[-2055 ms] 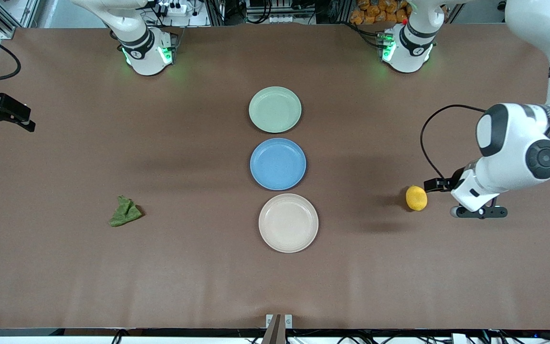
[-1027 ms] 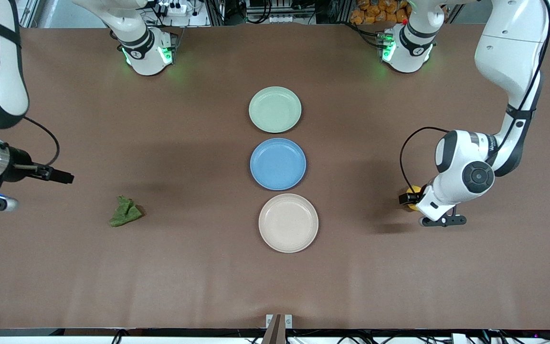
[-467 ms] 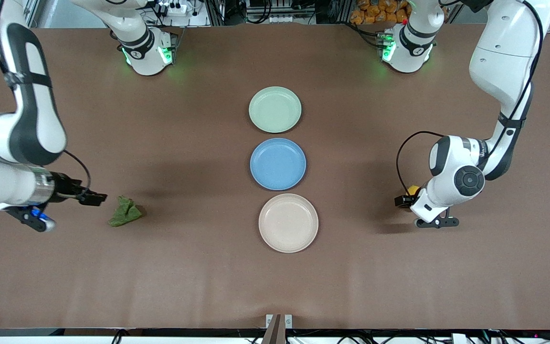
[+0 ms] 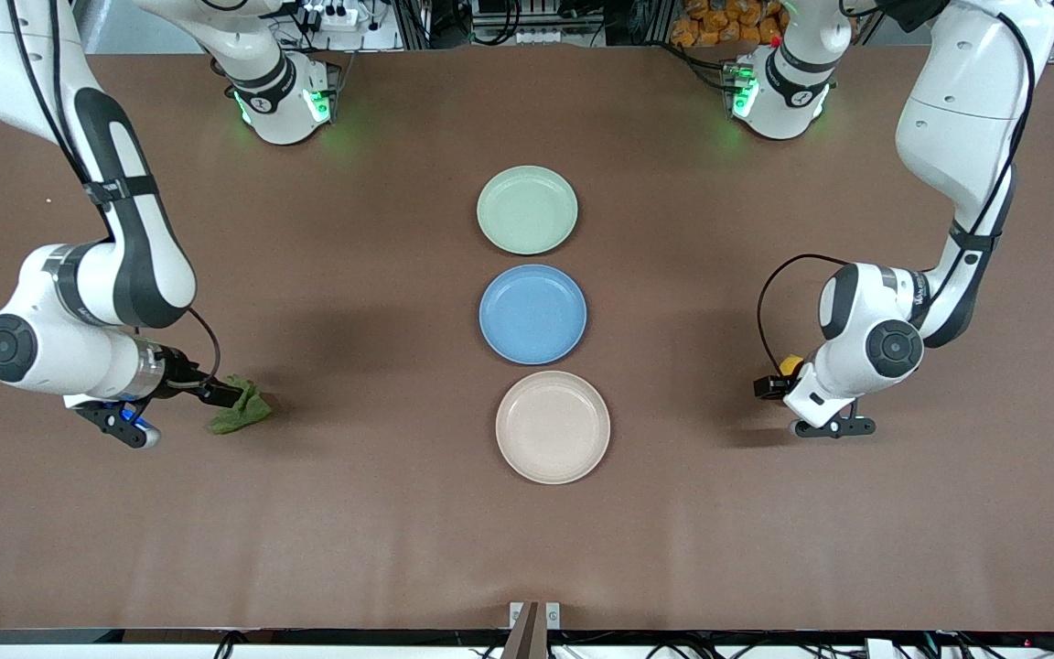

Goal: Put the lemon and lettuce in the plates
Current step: 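Grasp the lemon with the left gripper while the right gripper reaches the lettuce, then close the right gripper on the lettuce while the left gripper lifts the lemon, then carry the lemon to the cream plate while the right gripper carries lettuce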

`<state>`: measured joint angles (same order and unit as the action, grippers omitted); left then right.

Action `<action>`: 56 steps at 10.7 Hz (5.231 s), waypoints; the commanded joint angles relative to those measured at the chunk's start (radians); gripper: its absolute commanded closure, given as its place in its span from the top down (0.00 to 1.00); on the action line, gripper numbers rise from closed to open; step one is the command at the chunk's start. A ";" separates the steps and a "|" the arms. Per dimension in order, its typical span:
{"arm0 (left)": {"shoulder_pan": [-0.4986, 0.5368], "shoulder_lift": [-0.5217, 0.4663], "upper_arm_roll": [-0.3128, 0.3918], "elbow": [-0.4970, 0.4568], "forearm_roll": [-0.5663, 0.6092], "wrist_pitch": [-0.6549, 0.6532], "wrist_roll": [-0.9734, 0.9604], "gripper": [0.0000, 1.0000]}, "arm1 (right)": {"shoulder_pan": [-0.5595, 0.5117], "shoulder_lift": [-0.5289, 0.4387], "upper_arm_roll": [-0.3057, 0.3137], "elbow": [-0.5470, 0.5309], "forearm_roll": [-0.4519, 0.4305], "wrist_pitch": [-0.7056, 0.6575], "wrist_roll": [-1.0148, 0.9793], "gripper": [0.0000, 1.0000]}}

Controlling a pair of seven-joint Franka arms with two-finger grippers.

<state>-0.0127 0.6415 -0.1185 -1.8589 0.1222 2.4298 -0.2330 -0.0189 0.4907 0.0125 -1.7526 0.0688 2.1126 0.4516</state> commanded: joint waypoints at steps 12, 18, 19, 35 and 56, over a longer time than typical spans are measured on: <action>0.008 -0.005 0.007 0.010 0.039 -0.029 -0.019 0.53 | 0.023 0.192 0.004 0.012 -0.044 0.260 0.111 1.00; -0.006 -0.019 0.004 0.128 0.047 -0.194 -0.020 0.49 | 0.023 0.203 0.004 0.012 -0.049 0.262 0.111 1.00; -0.007 -0.020 -0.003 0.162 0.047 -0.228 -0.022 0.49 | 0.023 0.203 0.004 0.012 -0.052 0.262 0.111 0.84; -0.334 0.113 -0.004 0.539 -0.161 -0.259 -0.299 0.47 | 0.219 -0.041 0.015 0.007 -0.064 -0.019 0.251 0.08; -0.532 0.365 0.013 0.589 -0.233 0.241 -0.467 0.44 | 0.960 -0.034 0.017 0.018 -0.055 -0.206 1.070 0.11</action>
<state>-0.5308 0.9927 -0.1234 -1.3018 -0.0850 2.6625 -0.6977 0.8828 0.4540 0.0341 -1.7408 0.0158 1.9158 1.4650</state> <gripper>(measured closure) 0.458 0.890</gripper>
